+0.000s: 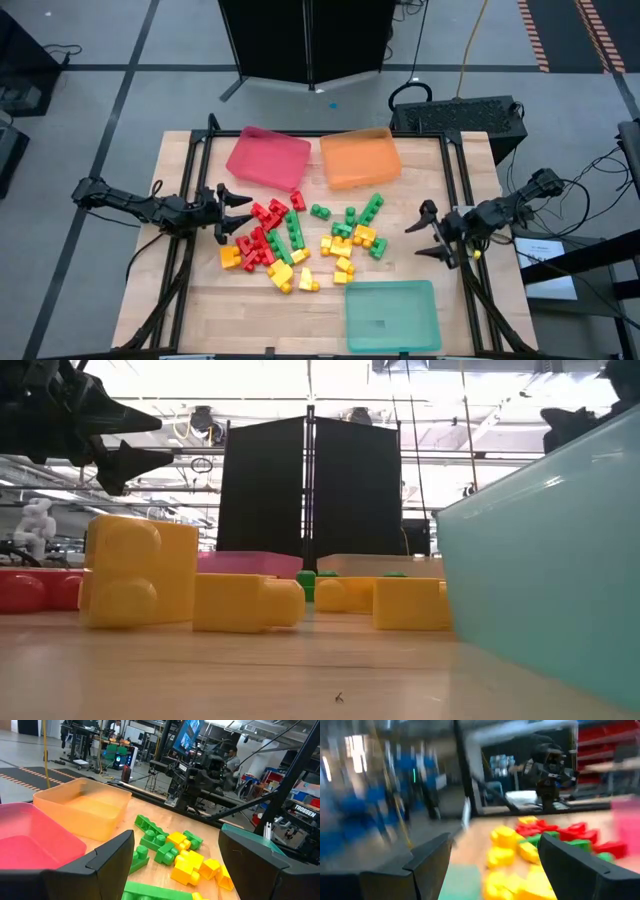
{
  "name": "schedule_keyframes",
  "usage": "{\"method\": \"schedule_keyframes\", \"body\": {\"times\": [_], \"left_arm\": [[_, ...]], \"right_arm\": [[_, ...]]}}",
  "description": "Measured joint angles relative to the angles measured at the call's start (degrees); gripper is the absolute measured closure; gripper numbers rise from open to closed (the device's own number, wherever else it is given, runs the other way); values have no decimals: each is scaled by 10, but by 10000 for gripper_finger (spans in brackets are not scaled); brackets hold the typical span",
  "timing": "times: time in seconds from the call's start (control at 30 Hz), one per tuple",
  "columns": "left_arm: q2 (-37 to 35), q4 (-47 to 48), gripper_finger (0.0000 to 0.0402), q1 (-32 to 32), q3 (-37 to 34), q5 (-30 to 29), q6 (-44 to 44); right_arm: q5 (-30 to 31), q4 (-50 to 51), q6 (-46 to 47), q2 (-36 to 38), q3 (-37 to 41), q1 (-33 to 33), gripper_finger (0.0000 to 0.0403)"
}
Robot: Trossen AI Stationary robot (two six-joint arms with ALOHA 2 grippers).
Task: Sort blocks
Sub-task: Put the green game piece into the green bin
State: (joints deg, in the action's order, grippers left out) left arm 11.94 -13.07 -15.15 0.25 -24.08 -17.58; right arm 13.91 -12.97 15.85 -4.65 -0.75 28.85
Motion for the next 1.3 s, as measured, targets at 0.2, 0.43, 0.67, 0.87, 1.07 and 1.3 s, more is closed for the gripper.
{"method": "schedule_keyframes", "body": {"times": [0.2,0.43,0.67,0.87,1.07,1.3], "left_arm": [[0,5,110,0,0,0,0],[1,2,110,1,0,-12,1],[-1,-34,110,1,0,-18,0],[-1,-74,110,1,2,-18,-1],[-1,-80,110,1,16,-18,0],[-1,-86,110,1,17,-8,-1]], "right_arm": [[94,-189,163,1,-1,0,112],[143,-254,177,-10,-84,2,112],[258,125,10,-224,-371,2,112],[347,612,78,-444,-613,-22,112],[230,827,18,-629,-732,-113,112],[-7,813,-176,-759,-738,-217,128]]}}
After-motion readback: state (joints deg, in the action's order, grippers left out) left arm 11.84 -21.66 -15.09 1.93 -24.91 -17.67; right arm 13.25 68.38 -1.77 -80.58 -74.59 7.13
